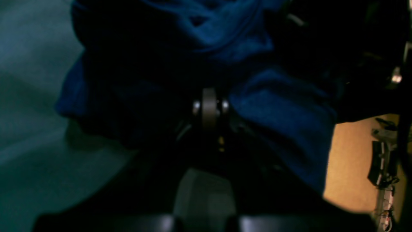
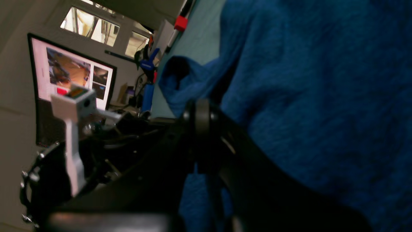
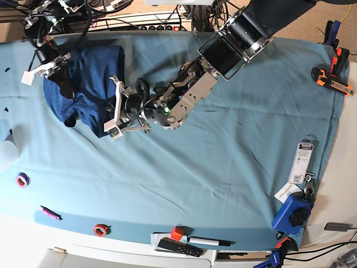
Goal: Layout the t-shirt on the table in an organized manner, then fold the t-shirt properly
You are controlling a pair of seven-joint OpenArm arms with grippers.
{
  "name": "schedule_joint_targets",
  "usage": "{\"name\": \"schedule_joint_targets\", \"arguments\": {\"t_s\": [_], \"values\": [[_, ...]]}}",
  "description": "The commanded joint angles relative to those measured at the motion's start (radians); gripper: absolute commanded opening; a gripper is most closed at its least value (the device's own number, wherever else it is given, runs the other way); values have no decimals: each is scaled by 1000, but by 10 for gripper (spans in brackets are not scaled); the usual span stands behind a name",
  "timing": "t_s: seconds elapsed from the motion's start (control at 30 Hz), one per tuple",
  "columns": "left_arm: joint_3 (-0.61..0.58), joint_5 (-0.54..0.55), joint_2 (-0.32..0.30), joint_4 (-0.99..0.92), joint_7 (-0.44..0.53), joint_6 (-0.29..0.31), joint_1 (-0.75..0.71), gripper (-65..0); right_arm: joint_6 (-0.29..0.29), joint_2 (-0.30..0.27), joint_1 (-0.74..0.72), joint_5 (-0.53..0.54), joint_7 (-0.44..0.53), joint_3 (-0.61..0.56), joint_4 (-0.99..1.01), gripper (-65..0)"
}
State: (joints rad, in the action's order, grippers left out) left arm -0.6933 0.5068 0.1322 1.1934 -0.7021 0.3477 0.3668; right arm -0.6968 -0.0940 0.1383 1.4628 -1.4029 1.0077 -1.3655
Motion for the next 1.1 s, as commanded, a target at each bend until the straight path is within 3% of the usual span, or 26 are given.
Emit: {"name": "schedule_joint_targets", "arguments": {"t_s": [0.0,0.17,0.23,0.57,1.07], "values": [[2,7,25,17,22,6,18,-650,-1,-28,-2,21,7,2,-15,-650],[2,1,25,17,22,4,13,-650,-1,-87,-2,21,7,2,-15,-650],[2,1,25,17,22,-22,13,-650,-1,-105,-2,21,7,2,-15,-650],[2,-39,25,17,23,-38,13,-650,-1,-158,15,-250,7,2,-15,-650],[2,-53,25,17,31,-38,14,-650,-1,-313,151,-252,7,3,-18,-650]]}}
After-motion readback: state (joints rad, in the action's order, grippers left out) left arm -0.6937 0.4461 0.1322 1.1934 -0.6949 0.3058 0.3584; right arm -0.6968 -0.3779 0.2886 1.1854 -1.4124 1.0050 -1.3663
